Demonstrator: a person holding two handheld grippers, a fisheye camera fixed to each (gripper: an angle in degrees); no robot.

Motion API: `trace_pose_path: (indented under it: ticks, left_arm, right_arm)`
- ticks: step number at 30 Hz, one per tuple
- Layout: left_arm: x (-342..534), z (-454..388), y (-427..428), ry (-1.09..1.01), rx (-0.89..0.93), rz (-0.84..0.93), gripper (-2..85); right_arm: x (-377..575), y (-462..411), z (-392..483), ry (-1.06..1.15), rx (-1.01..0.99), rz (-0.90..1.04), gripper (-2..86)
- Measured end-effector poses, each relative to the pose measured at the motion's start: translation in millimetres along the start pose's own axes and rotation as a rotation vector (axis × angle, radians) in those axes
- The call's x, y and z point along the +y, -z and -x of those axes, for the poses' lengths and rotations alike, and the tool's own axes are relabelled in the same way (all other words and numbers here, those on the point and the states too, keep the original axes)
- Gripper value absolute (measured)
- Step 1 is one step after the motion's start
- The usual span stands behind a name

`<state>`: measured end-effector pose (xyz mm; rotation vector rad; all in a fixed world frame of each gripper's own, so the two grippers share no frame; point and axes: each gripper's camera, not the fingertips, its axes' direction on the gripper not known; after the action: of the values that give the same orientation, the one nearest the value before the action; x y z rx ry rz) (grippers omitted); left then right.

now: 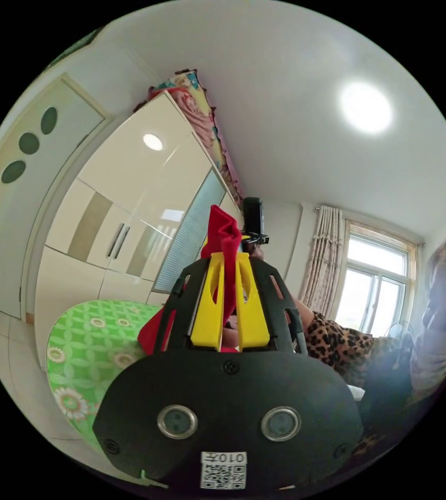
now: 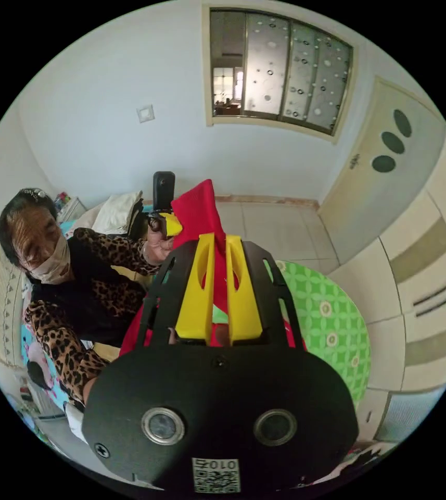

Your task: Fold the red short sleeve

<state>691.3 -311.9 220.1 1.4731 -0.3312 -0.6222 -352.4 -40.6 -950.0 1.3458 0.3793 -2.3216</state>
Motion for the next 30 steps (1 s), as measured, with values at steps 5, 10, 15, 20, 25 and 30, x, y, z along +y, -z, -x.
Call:
trace_pose_path:
  ticks: [5, 10, 15, 20, 25, 30]
  left_arm:
    - [2.1, -35.1, -105.4, -0.010, 0.049, 0.115, 1.7]
    - [14.9, -51.1, -184.4, 0.050, 0.101, 0.185, 1.7]
    - [27.3, -75.9, -250.5, 0.026, 0.099, 0.251, 1.8]
    - [45.5, -79.7, -314.3, 0.053, 0.111, 0.326, 1.8]
    - [66.9, -77.8, -364.8, 0.100, 0.136, 0.396, 1.7]
    - [77.1, -90.0, -405.2, 0.104, 0.165, 0.438, 1.7]
  right_arm:
    - [126.3, -38.8, 66.2, -0.104, 0.053, -0.056, 3.4]
    - [237.5, -116.5, 129.7, -0.205, 0.064, -0.126, 3.2]
    - [306.0, -198.2, 181.1, -0.269, 0.058, -0.190, 3.2]
    - [356.6, -299.0, 222.4, -0.335, 0.048, -0.235, 3.2]
    - [389.6, -414.0, 261.3, -0.401, 0.016, -0.286, 3.3]
    - [387.2, -494.5, 304.8, -0.416, 0.016, -0.337, 3.6]
